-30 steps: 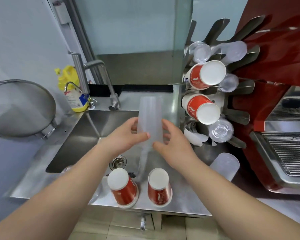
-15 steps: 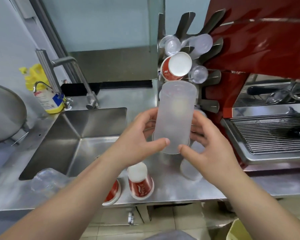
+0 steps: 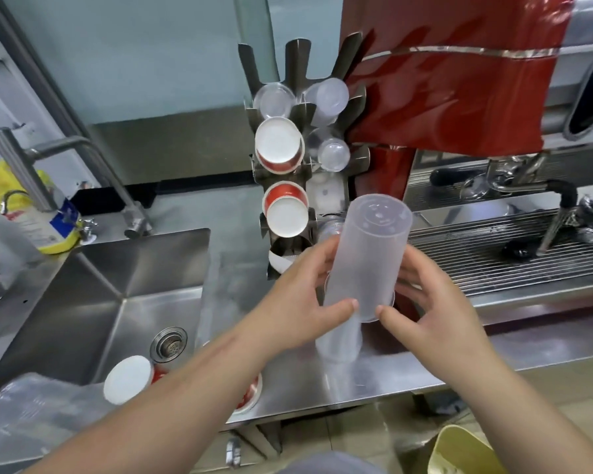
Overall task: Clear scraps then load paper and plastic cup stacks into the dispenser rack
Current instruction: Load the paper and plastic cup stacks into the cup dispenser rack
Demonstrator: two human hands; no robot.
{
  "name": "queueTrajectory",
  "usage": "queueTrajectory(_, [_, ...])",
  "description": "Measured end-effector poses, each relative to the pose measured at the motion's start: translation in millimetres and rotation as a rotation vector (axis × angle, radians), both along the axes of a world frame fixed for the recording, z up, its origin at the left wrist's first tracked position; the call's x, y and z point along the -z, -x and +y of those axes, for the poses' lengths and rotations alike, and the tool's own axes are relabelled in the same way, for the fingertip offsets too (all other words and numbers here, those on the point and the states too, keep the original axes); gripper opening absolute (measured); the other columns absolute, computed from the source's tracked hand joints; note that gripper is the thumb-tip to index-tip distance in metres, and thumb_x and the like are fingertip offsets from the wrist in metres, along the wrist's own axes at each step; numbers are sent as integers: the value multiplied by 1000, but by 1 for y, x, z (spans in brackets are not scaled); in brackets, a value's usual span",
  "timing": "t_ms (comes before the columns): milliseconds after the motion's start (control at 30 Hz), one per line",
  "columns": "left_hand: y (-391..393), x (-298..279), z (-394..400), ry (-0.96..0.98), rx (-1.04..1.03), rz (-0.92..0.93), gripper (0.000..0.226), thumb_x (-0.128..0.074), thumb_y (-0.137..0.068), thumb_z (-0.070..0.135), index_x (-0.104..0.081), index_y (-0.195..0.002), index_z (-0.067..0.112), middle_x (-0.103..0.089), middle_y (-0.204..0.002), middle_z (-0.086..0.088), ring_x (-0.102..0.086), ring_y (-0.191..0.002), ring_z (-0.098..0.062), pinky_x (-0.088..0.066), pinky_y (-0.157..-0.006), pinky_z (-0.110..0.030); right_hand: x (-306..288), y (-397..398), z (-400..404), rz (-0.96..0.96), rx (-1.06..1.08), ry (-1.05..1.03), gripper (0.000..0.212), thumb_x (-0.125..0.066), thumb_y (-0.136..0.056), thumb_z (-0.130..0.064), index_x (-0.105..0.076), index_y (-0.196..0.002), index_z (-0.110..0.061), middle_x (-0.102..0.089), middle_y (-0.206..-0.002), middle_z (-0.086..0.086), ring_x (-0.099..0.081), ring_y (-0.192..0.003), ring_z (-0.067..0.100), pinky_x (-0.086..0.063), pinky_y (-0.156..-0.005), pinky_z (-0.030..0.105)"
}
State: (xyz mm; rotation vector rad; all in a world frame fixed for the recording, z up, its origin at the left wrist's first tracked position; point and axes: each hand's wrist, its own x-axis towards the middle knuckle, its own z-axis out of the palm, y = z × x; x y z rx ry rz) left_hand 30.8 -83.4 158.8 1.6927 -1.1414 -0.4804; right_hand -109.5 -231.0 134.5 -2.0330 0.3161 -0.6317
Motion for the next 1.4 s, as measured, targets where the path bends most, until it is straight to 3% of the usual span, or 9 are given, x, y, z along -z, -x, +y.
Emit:
queueTrajectory(133, [-1,15,-6,-27,-46,30,76,-69,-76,11,-40,-121,65,-54,-127,33,-52,-122,7,-41,-97,-9,14,-6,-4,37,-8,-27,81,-71,-73,-9,-39,-139,-44,-55,-131,-16,-57,-119,4,-51,-96,31])
queueTrajectory(333, [-2,42,-6,-71,-154,82,66,-72,-75,12,-44,-129,38,-57,-128,23,-55,-120,3,-44,-98,-15,32,-17,-6,97,-27,-64,75,-70,-73,-11,-43,-135,-43,-56,-129,-14,-57,-116,2,-51,-96,32])
queueTrajectory(433, [-2,53,-4,-108,-205,110,66,-71,-74,15,-42,-122,48,-58,-123,29,-55,-118,6,-43,-93,-9,42,-23,-7,139,-35,-81,72,-69,-73,-14,-42,-134,-43,-55,-131,-15,-57,-117,3,-50,-98,34])
queueTrajectory(533, [0,65,-3,-121,-241,172,68,-69,-75,12,-41,-125,48,-57,-127,23,-55,-119,6,-43,-92,-8,53,-27,-6,175,-34,-97,72,-67,-72,-16,-42,-134,-43,-54,-131,-17,-56,-118,5,-50,-98,36])
queueTrajectory(700, [6,88,-5,-189,-264,236,63,-65,-72,22,-40,-122,52,-56,-128,23,-56,-119,3,-45,-96,-16,74,-30,-5,254,-22,-141,69,-65,-70,-16,-43,-129,-45,-56,-126,-19,-57,-113,1,-51,-97,34])
queueTrajectory(833, [11,108,-7,-270,-283,258,61,-63,-71,23,-37,-115,57,-54,-125,24,-57,-118,-3,-46,-100,-25,93,-28,-6,342,-20,-152,64,-64,-70,-16,-45,-128,-36,-58,-124,-12,-58,-111,6,-50,-97,37])
queueTrajectory(1067, [20,130,-1,-411,-337,274,70,-65,-72,28,-38,-137,28,-56,-130,7,-57,-119,-13,-49,-101,-39,114,-24,-4,492,-30,-132,61,-63,-67,-21,-44,-122,-41,-63,-116,-13,-61,-105,5,-52,-92,35])
queueTrajectory(1300, [24,140,7,-432,-370,283,71,-67,-74,23,-40,-139,28,-55,-134,2,-57,-120,-14,-48,-101,-39,120,-21,-1,512,-58,-140,57,-64,-69,-17,-49,-120,-36,-65,-115,-12,-62,-106,6,-53,-92,36])
queueTrajectory(1400, [25,142,11,-451,-377,258,71,-66,-72,29,-39,-138,34,-55,-134,4,-55,-121,-12,-47,-103,-36,117,-20,-1,521,-72,-131,55,-64,-70,-14,-51,-119,-36,-65,-113,-13,-62,-103,4,-53,-89,30])
